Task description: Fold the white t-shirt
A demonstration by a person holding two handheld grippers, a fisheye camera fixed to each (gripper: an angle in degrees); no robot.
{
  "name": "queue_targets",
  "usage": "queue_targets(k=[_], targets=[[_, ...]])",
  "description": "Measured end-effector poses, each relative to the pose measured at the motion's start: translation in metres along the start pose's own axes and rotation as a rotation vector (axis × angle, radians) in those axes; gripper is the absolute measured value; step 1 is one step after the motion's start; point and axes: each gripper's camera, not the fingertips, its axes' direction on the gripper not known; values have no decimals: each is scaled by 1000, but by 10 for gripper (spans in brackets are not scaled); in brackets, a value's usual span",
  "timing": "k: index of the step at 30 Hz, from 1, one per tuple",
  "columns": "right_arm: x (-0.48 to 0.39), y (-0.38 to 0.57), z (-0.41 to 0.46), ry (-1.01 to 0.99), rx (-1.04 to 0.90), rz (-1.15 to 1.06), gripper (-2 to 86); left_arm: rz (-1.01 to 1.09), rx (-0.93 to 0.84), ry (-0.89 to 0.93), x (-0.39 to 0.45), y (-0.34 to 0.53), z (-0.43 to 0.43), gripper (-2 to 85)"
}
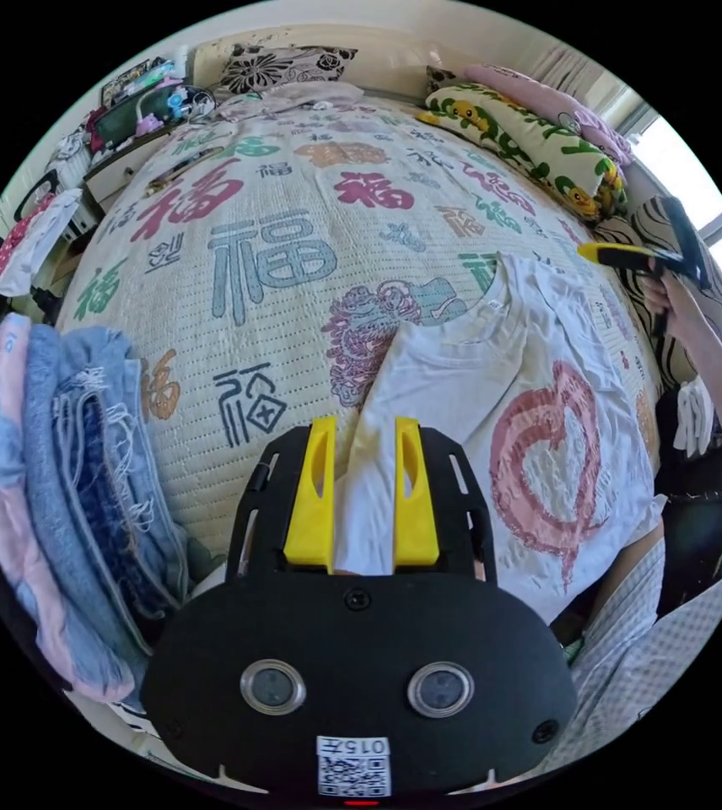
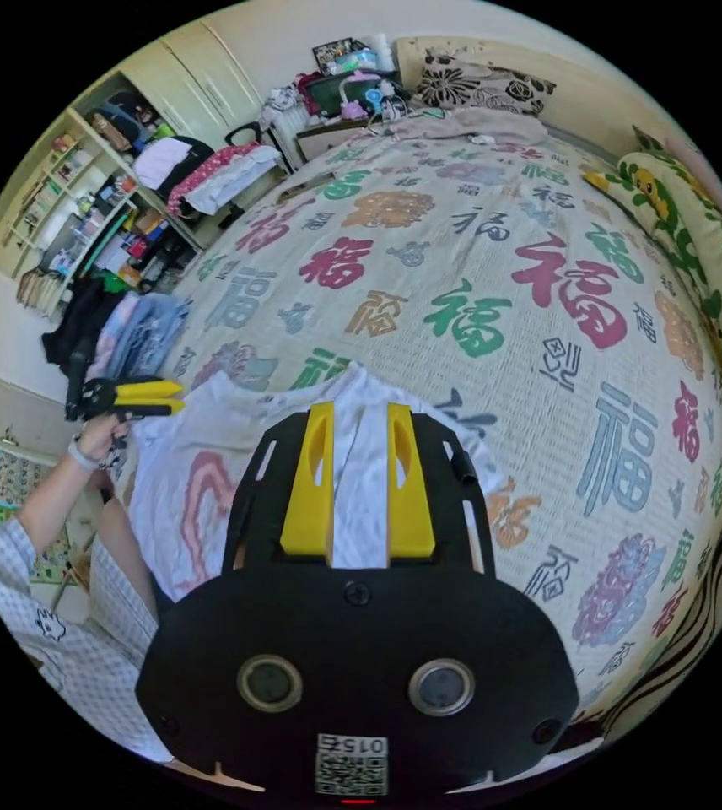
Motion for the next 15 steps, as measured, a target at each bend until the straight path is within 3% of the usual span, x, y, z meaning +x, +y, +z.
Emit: queue_targets(k=[3, 5, 8, 15], targets=[[8, -40, 37, 52, -158, -27, 93, 48, -10, -49, 4, -8, -2, 60], [13, -56, 63, 69, -328, -27, 82, 92, -4, 16, 5, -12, -9, 26], [10, -73, 62, 95, -329, -141, 9, 111, 56, 0, 4, -20, -30, 3], [20, -122, 34, 180, -213, -171, -9, 111, 191, -109, -9, -67, -79, -4]])
